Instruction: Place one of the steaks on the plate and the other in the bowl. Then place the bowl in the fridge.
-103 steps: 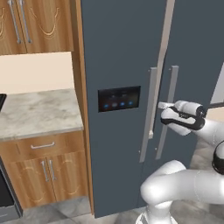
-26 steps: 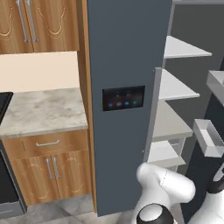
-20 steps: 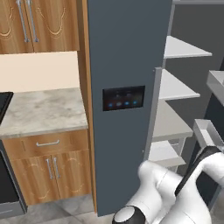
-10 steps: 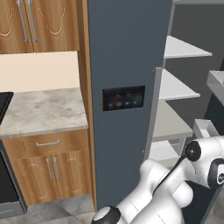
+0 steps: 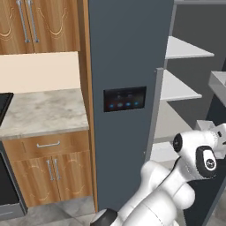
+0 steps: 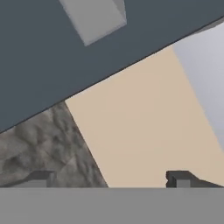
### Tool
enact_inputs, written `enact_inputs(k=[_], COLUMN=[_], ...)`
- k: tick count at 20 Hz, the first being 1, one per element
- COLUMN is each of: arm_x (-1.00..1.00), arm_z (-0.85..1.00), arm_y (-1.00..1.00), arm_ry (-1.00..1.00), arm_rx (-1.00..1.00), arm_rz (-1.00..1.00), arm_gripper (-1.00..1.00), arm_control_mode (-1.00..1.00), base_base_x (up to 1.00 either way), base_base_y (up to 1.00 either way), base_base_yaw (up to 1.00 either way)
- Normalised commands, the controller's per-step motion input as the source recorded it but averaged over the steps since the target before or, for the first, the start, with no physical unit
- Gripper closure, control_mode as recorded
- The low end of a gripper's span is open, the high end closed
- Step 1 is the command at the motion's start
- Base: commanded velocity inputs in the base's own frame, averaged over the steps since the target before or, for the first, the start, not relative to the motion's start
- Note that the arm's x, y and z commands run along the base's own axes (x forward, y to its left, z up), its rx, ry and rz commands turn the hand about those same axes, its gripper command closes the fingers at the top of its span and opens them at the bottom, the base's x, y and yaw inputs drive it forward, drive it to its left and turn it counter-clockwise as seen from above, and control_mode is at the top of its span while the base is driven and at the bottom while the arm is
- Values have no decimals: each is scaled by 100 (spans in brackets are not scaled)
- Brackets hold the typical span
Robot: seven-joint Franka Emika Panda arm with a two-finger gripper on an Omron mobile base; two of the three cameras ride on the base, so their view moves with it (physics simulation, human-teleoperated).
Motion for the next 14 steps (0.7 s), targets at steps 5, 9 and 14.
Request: enact_inputs(k=[5,9,14], arm_x=[4,15,8], arm_z=[-40,-42,-39], arm_y=[33,22,-14], arm_ry=[13,14,26], arm_rx=[0,0,-15], arm_rz=[-7,-4,0], arm_gripper=[-100,100,100], arm_control_mode=[-100,-100,-100], base_base_x=[0,0,0], base_base_y=[0,0,0], base_base_yaw=[0,0,0])
